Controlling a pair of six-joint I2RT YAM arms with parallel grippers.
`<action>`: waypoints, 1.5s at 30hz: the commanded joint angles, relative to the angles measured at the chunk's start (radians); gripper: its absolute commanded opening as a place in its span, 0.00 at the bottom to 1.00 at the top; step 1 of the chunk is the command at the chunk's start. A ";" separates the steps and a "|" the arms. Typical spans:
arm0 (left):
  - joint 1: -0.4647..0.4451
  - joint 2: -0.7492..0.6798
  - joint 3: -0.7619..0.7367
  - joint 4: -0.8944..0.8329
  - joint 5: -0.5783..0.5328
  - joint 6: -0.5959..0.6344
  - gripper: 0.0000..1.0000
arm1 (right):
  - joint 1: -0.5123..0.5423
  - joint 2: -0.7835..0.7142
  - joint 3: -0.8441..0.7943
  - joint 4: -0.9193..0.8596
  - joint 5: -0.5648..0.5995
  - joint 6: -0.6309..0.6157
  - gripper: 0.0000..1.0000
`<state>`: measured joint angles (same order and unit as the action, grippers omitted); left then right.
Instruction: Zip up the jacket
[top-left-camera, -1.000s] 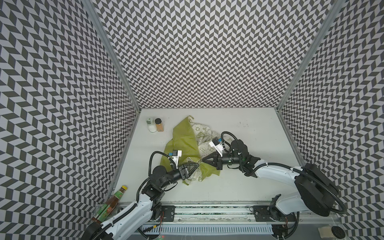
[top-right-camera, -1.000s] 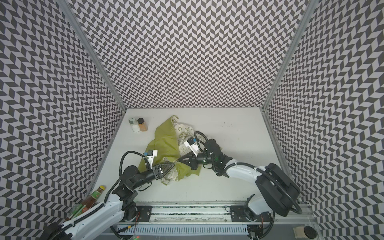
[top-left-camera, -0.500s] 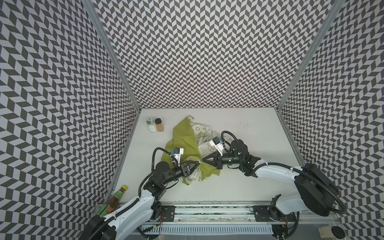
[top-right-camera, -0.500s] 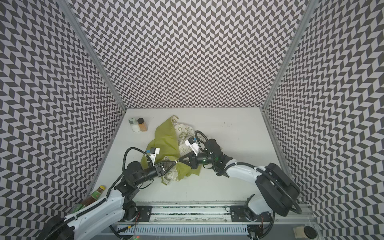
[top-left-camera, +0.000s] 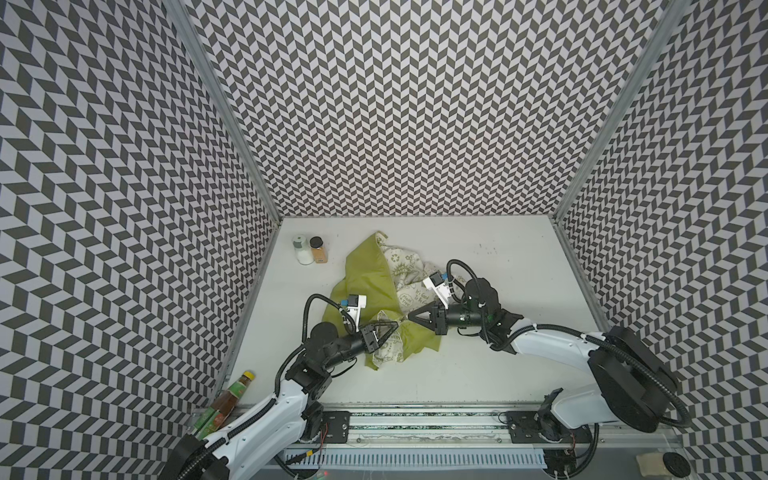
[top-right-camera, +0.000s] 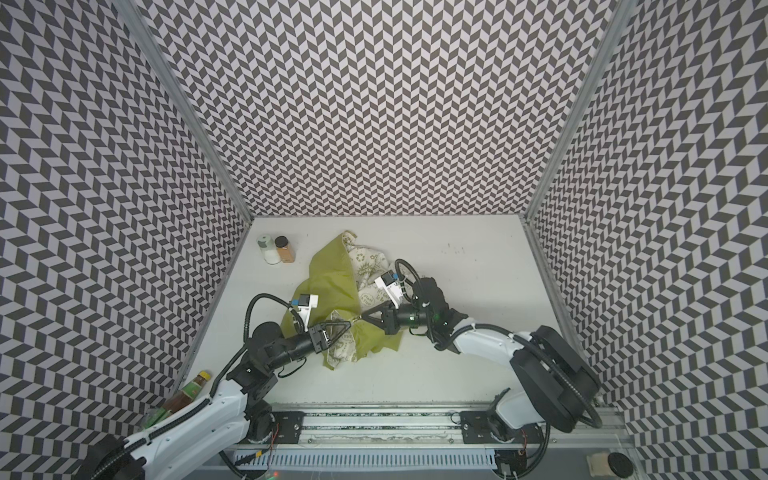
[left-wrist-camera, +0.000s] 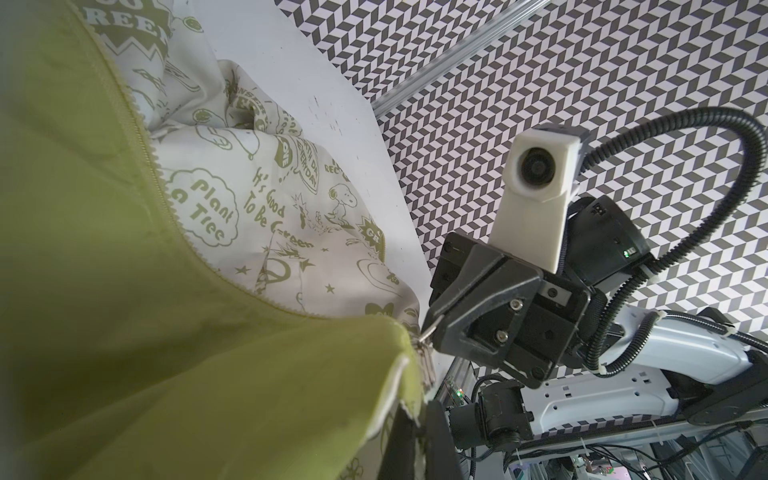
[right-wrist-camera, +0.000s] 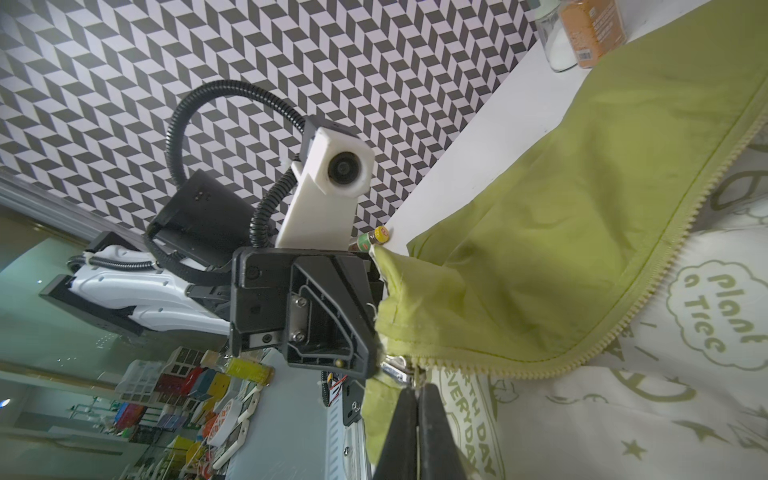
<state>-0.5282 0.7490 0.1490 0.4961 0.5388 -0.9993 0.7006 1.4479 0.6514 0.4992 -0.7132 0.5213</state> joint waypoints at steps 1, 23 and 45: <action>0.008 -0.026 0.021 -0.014 -0.007 0.008 0.00 | -0.019 -0.004 -0.013 0.022 0.081 0.006 0.00; 0.203 -0.142 0.339 -0.429 0.026 0.146 0.00 | -0.204 -0.073 0.080 -0.265 0.330 -0.043 0.00; 0.333 0.602 1.585 -0.529 0.221 0.244 0.00 | -0.615 -0.293 0.473 -0.549 0.224 -0.045 0.00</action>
<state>-0.2440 1.3922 1.7023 -0.1436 0.7654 -0.7406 0.1436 1.1484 1.1053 0.0235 -0.5228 0.4725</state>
